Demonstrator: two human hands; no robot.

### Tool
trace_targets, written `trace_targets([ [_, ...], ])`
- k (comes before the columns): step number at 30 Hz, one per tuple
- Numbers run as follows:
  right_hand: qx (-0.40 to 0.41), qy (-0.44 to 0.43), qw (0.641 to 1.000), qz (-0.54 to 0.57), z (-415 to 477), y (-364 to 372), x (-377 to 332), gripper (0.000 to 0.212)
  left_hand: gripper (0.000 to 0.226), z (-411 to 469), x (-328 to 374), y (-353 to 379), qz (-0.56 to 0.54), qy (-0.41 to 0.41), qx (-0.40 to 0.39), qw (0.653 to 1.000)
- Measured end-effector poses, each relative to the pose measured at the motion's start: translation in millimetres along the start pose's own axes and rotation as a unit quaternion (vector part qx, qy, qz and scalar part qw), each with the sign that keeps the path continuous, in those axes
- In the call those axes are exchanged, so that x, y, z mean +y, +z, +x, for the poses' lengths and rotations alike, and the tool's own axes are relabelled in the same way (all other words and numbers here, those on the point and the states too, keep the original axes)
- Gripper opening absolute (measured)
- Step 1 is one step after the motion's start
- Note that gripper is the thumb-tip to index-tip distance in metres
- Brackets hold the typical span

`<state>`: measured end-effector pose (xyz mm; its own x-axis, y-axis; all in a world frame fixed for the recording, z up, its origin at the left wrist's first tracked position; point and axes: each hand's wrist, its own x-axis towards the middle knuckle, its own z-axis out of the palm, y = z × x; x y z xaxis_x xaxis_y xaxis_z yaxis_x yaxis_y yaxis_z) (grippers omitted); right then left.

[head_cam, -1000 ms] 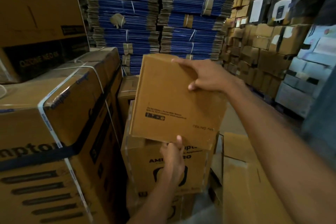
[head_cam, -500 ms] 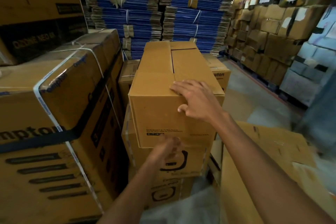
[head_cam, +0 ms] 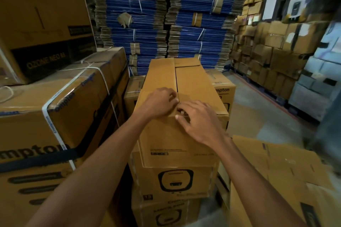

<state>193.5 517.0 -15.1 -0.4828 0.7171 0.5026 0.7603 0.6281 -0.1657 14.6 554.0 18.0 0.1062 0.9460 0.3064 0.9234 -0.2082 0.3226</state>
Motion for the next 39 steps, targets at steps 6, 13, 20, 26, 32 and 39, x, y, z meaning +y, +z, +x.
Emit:
trace_targets([
  [6, 0.023, 0.056, 0.997, -0.042, 10.7, -10.2, 7.0, 0.036, 0.036, 15.4, 9.0, 11.1, 0.017, 0.006, -0.028, 0.999],
  [13, -0.065, 0.144, 0.983, -0.091, 41.0, -29.6, 4.1, 0.043, 0.063, 12.4, 10.9, 25.9, 0.098, 0.005, -0.079, 0.992],
  [20, -0.025, 0.219, 0.975, -0.007, 73.6, -65.7, 28.5, 0.012, 0.081, 9.0, 11.9, 20.6, 0.08, 0.031, -0.09, 0.992],
  [26, -0.059, 0.194, 0.979, -0.037, 73.1, -67.4, 17.3, 0.023, 0.074, 26.7, 34.1, 10.3, 0.053, 0.026, -0.141, 0.988],
  [32, -0.03, 0.173, 0.981, -0.075, 68.9, -65.8, 9.9, 0.02, 0.064, 42.5, 61.4, 4.0, -0.061, -0.023, -0.225, 0.972],
  [39, 0.012, 0.173, 0.981, -0.086, 78.3, -90.3, 36.6, 0.021, 0.103, 55.2, 53.6, 5.4, -0.145, -0.067, -0.131, 0.978],
])
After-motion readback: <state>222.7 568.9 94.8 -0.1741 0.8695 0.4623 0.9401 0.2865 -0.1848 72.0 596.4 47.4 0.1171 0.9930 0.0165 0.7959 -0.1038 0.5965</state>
